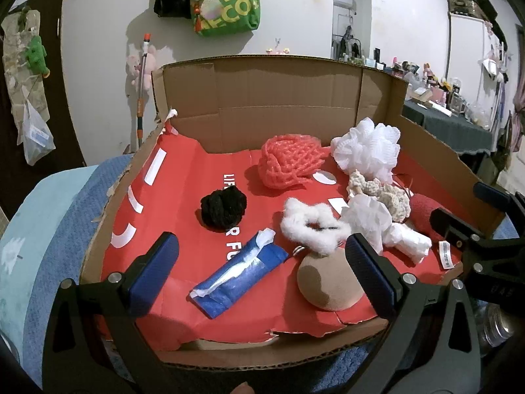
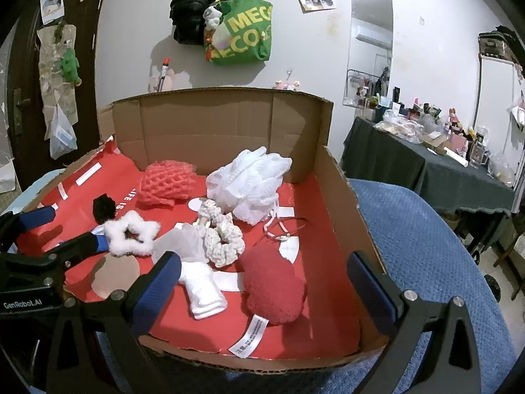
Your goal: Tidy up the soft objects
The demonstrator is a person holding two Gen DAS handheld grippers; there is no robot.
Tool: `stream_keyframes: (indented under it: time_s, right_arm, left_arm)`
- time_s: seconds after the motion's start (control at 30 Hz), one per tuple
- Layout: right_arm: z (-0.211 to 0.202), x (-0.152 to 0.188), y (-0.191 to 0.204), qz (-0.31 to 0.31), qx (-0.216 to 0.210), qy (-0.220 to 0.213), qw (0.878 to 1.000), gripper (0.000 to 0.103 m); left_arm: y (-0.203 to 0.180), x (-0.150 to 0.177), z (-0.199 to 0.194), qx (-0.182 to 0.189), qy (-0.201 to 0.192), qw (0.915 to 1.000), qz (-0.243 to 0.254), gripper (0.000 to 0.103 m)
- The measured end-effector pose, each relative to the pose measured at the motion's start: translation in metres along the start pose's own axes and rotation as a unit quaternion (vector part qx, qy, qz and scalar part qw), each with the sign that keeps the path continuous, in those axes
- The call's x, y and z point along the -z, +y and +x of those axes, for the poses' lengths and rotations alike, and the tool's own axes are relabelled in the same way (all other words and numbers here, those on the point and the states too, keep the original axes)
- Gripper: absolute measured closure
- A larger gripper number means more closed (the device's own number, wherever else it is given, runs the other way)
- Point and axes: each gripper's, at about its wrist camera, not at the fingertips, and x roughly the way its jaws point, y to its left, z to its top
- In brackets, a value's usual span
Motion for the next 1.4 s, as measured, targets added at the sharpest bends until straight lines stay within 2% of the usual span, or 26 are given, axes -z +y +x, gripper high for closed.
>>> stream_keyframes:
  time_s: [1.4]
  right_arm:
    - [0.0016, 0.0010, 0.0000, 0.000, -0.004, 0.003, 1.000, 0.000]
  left_arm:
    - [-0.0001, -0.0005, 0.0005, 0.000, 0.001, 1.0000, 0.000, 0.000]
